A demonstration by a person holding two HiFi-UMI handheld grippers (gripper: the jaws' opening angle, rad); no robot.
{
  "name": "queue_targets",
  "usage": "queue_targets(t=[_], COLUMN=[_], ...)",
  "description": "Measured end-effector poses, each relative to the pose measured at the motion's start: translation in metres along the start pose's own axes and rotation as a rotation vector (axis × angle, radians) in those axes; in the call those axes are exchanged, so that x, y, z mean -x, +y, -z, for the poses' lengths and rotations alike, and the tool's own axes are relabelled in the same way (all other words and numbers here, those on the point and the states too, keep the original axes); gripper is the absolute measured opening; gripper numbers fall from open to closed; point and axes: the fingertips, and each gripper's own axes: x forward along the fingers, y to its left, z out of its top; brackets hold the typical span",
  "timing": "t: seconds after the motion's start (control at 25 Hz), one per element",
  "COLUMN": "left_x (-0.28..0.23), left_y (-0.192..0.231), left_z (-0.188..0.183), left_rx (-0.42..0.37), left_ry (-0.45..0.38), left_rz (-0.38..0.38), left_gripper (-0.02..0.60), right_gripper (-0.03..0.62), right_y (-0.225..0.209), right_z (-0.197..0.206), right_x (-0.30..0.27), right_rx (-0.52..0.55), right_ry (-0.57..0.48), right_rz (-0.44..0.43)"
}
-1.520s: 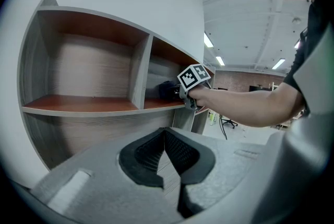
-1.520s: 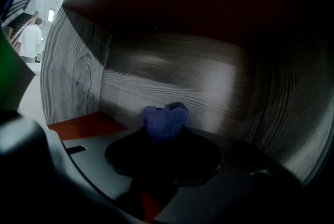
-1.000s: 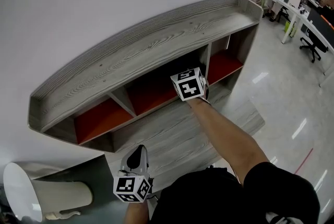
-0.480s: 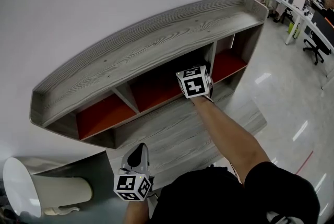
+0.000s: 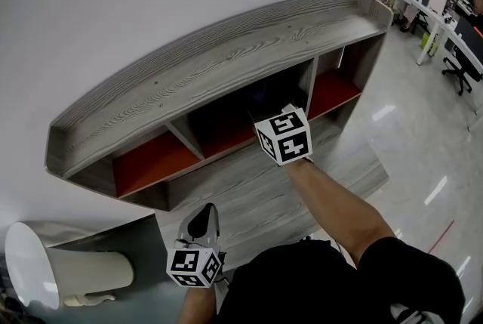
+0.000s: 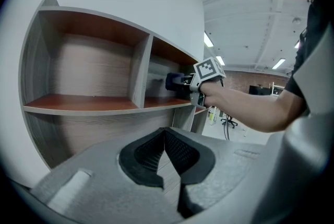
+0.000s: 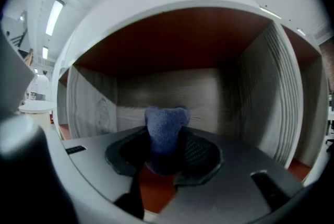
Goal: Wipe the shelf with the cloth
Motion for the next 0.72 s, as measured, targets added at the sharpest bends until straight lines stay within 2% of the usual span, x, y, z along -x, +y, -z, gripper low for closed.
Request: queue_targets(t=[0.2, 0.32, 0.48, 0.72], left_x=[0.0, 0.0, 0.001, 0.004], left_y=[-0.002, -0.002, -0.005, -0.002], left_z=[-0.002, -0.001, -0.001, 0.001], left_rx=[-0.004, -0.002, -0.004, 0.003], left_ry=[0.0, 0.002, 0.005, 0.002], left_rz=[0.001, 0.002, 0.005, -0.007], left_gripper=[0.009, 0.009, 0.009, 0.009], right_gripper=[0.146, 0.146, 0.146, 0.146], right_y=[0.071, 0.105, 0.133, 0.147], right_z=[-0.028, -0.043, -0.06, -0.077], right_x=[0.02, 0.027, 0.031, 0.024], right_rx=[0.025, 0.05, 0.081, 0.119], right_ry=[-0.069, -0.087, -0.121, -0.142], right_rz=[-0.204, -0.288, -0.341, -0.338])
